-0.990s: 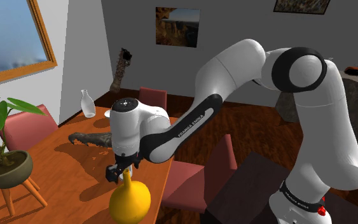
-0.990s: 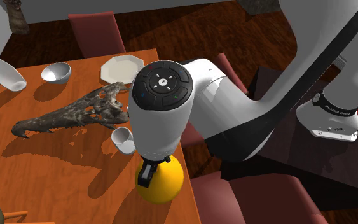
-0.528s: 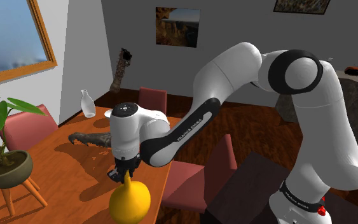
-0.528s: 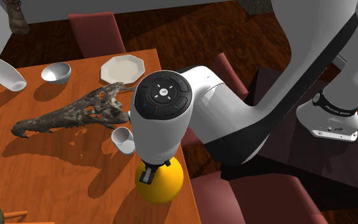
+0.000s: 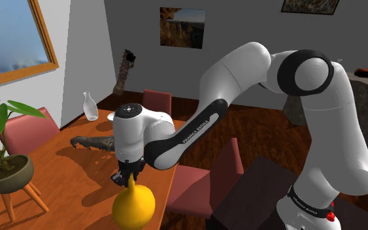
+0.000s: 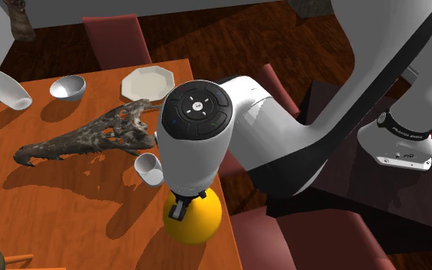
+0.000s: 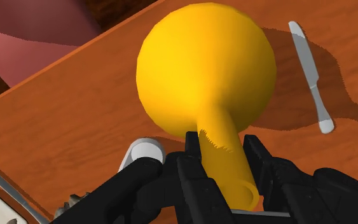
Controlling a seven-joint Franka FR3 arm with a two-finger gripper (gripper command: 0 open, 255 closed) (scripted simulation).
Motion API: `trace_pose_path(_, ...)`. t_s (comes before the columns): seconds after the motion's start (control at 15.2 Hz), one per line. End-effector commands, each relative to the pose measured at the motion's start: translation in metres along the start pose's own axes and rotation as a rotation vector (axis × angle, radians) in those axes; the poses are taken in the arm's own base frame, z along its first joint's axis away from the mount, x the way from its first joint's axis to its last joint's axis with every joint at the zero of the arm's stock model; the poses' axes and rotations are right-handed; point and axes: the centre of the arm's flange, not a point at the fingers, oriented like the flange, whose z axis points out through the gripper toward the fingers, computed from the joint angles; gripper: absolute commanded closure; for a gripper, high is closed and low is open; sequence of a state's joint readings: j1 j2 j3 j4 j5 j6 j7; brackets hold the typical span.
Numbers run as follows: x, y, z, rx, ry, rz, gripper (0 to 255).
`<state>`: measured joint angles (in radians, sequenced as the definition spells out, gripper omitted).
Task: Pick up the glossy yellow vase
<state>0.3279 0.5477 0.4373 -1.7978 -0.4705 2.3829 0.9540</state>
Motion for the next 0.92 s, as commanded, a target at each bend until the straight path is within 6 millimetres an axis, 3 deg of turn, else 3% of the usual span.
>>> trace_pose_path(0.0, 0.002, 0.0, -0.01, 0.001, 0.001, 0.0, 255)
trace_pose_path(0.86, 0.013, 0.0, -0.074, 0.001, 0.001, 0.0, 255)
